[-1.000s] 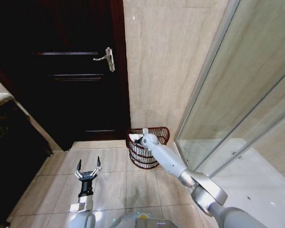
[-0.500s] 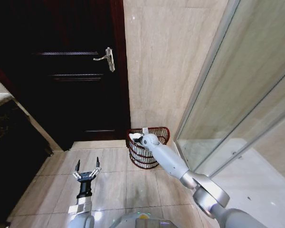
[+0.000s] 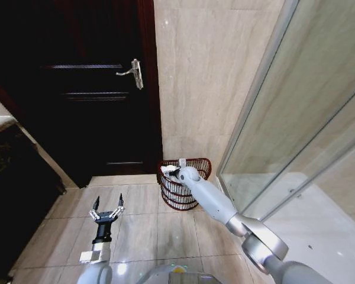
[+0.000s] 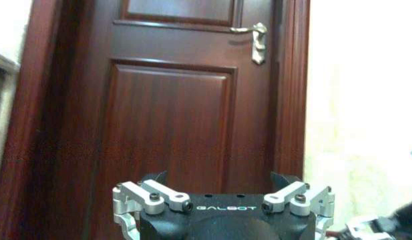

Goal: Discard the used towel into the hamper.

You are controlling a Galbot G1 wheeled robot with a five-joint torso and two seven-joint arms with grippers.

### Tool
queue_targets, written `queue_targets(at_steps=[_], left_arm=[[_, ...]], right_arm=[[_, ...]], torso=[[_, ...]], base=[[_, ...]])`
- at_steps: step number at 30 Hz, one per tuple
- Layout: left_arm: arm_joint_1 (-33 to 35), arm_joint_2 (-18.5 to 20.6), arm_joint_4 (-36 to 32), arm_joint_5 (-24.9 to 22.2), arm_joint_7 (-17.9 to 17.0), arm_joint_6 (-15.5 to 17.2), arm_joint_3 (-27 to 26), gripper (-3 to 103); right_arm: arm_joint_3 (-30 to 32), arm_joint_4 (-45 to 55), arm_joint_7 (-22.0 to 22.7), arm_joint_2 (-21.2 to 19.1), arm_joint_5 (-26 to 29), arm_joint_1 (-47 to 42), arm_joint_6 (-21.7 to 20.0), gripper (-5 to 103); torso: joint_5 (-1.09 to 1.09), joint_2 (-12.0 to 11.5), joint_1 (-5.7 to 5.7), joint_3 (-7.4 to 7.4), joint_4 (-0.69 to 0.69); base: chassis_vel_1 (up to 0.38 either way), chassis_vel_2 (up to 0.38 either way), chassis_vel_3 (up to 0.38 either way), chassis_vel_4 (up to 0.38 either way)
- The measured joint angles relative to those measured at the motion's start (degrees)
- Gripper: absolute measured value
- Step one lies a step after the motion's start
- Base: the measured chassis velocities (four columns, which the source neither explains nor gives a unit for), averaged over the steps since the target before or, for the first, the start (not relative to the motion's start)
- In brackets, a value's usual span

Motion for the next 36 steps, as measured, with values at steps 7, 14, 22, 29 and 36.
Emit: queue_targets(at_steps=[7,14,22,29,36], left_arm=[[-0.4,1.2,-2.8,0.1,0.0,4.7,-0.2,100],[-1.2,1.5,-3.3,2.2,-0.8,6.4,0.3,100],[-1.7,0.6,-4.3,4.8,-2.0,7.3,0.6,100],[-1.5,0.0,-5.4,6.1,-2.1,7.7,1.0,100],[-0.9,-0.4,-5.6,6.6,-2.2,7.0,1.5,100]], right_arm=[[1.7,7.5,-0.9,-2.8,-8.5,-2.7,4.5,100],[3.7,16.6,4.1,-5.8,-11.7,-5.4,7.7,100],[11.9,29.1,2.7,-9.9,-17.7,-13.3,15.9,100],[20.3,36.8,-1.1,-10.8,-25.6,-24.2,21.3,100],[27.3,45.8,-1.7,-8.4,-33.5,-38.2,26.2,100]], torso=[[0.00,0.0,0.00,0.00,0.00],[-0.01,0.0,0.00,0.00,0.00],[0.00,0.0,0.00,-0.01,0.00],[0.01,0.0,0.00,-0.01,0.00],[0.00,0.0,-0.01,-0.01,0.00]], base=[[0.000,0.000,0.000,0.000],[0.000,0.000,0.000,0.000],[0.000,0.000,0.000,0.000],[0.000,0.000,0.000,0.000],[0.000,0.000,0.000,0.000]])
